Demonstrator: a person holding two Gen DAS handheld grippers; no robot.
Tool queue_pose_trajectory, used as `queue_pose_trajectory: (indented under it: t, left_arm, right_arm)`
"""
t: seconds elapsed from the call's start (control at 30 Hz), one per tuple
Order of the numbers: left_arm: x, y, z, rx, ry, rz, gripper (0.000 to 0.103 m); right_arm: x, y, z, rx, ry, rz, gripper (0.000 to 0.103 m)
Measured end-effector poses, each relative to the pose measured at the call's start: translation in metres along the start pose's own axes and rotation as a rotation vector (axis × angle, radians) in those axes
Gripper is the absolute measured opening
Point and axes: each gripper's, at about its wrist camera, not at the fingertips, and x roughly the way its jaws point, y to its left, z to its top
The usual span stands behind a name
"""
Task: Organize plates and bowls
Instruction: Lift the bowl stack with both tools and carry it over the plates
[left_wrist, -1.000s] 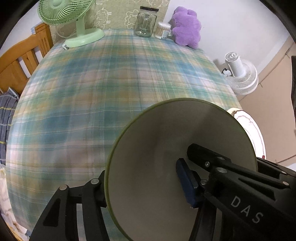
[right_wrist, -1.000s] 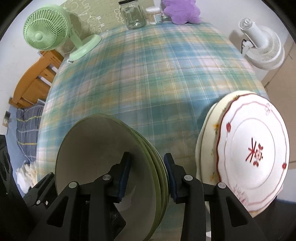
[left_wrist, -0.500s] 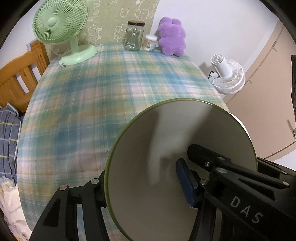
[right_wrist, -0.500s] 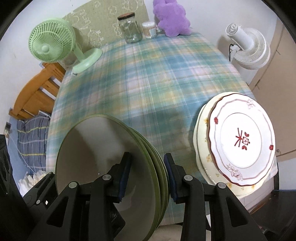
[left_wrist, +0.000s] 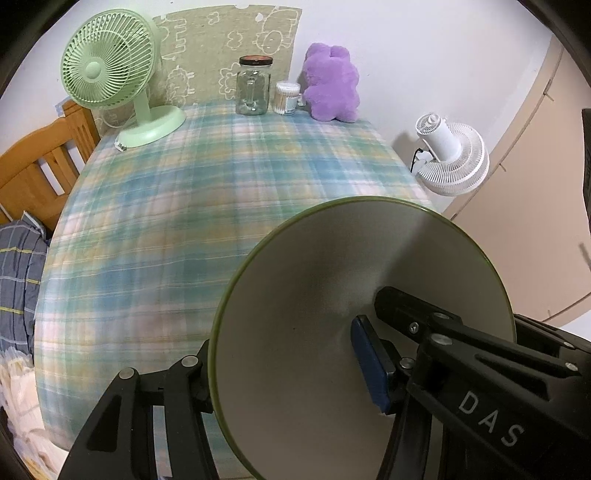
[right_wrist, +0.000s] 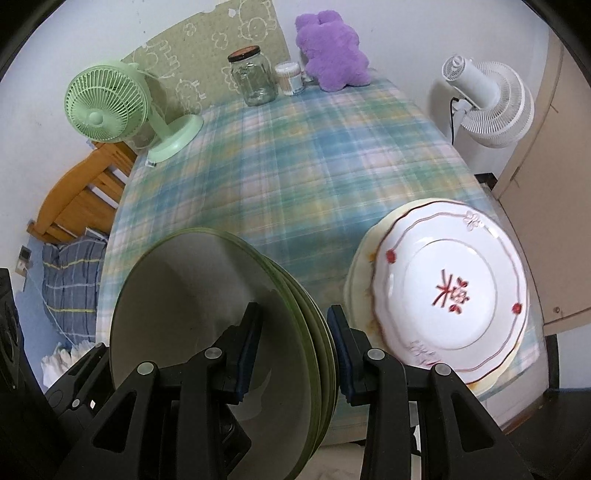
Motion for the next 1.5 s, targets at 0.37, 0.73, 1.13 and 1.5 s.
queue_pose_trajectory:
  t: [0.37,0.73,1.13,1.5]
  left_arm:
    - [0.014,-0.067,0.014,-0.005,0.008,0.011,0.060]
    - [0.035,-0.110,0.020,-0.065,0.027,0.043,0.060]
    - [0.069,-0.141,0.017,-0.150,0.070,0.054,0.060]
    - [0.084,-0.151,0.022,-0.160,0.082,0.084,0.058]
  right_arm:
    - [-0.013,-0.063,0.017,-0.006,0.009,0.011,0.040]
    - [-0.009,-0.116,0.035,-0.040,0.045,0.044,0.040]
    - [0.010,-0.160,0.048,-0.098,0.111,0.053,0.040]
    - [0.027,-0.173,0.058,-0.133,0.147,0.042,0.040]
